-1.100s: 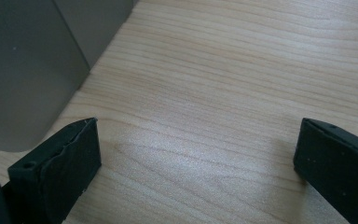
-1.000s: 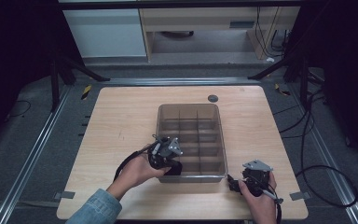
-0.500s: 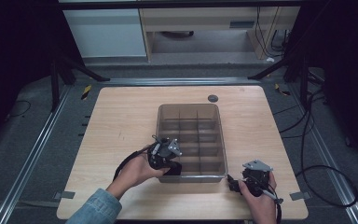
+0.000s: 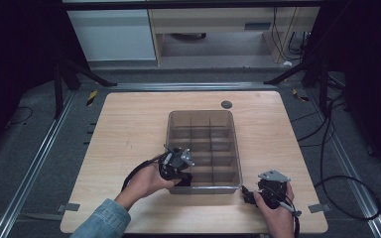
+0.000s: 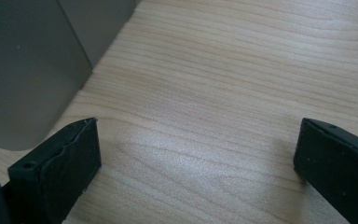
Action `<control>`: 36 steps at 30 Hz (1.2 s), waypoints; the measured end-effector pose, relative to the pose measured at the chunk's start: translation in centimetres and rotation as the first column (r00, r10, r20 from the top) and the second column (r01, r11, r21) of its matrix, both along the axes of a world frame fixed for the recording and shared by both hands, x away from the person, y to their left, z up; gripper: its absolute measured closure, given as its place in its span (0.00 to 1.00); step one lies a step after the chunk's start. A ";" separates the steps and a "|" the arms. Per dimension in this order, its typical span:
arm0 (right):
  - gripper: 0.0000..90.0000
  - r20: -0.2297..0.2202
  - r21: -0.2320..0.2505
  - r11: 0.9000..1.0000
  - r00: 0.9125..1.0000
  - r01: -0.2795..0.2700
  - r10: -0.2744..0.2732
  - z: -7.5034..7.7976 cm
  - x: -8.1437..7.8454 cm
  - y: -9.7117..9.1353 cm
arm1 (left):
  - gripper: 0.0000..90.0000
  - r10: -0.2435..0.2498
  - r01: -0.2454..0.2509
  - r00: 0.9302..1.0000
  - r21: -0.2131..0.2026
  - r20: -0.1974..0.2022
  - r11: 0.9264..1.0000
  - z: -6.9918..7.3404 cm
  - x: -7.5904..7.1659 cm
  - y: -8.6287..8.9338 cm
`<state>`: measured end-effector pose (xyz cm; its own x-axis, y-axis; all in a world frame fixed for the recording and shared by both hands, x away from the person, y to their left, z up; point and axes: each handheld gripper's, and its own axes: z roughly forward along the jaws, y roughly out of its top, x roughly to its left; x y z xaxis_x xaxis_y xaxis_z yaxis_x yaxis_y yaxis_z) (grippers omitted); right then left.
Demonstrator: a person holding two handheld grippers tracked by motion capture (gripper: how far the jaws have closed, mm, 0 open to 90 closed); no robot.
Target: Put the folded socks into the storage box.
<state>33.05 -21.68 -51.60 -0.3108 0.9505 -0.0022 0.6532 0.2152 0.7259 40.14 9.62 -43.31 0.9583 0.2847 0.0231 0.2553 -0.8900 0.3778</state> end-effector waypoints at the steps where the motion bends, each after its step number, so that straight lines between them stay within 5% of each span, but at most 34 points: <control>1: 0.01 0.000 0.000 1.000 1.000 0.000 0.000 0.0 0.0 0.0 | 1.00 -0.001 0.001 1.000 0.000 0.001 1.000 0.0 0.0 -0.1; 17: 0.01 0.004 -0.003 1.000 1.000 -0.006 0.006 0.0 0.0 0.0 | 1.00 -0.004 0.004 1.000 0.033 0.000 0.999 -0.5 0.0 -0.6; 21: 0.01 0.003 -0.001 1.000 1.000 -0.008 0.008 0.0 0.0 0.0 | 1.00 0.003 -0.003 1.000 0.007 -0.005 1.000 -0.2 0.0 -0.3; 27: 0.01 0.002 0.001 1.000 1.000 -0.008 0.008 0.0 0.0 0.1 | 1.00 0.029 -0.029 1.000 -0.086 0.003 0.996 1.5 -0.2 1.1; 36: 0.01 0.003 0.001 1.000 1.000 -0.007 0.007 0.0 0.0 0.1 | 1.00 0.034 -0.032 0.999 -0.112 0.017 0.993 2.8 -0.7 2.1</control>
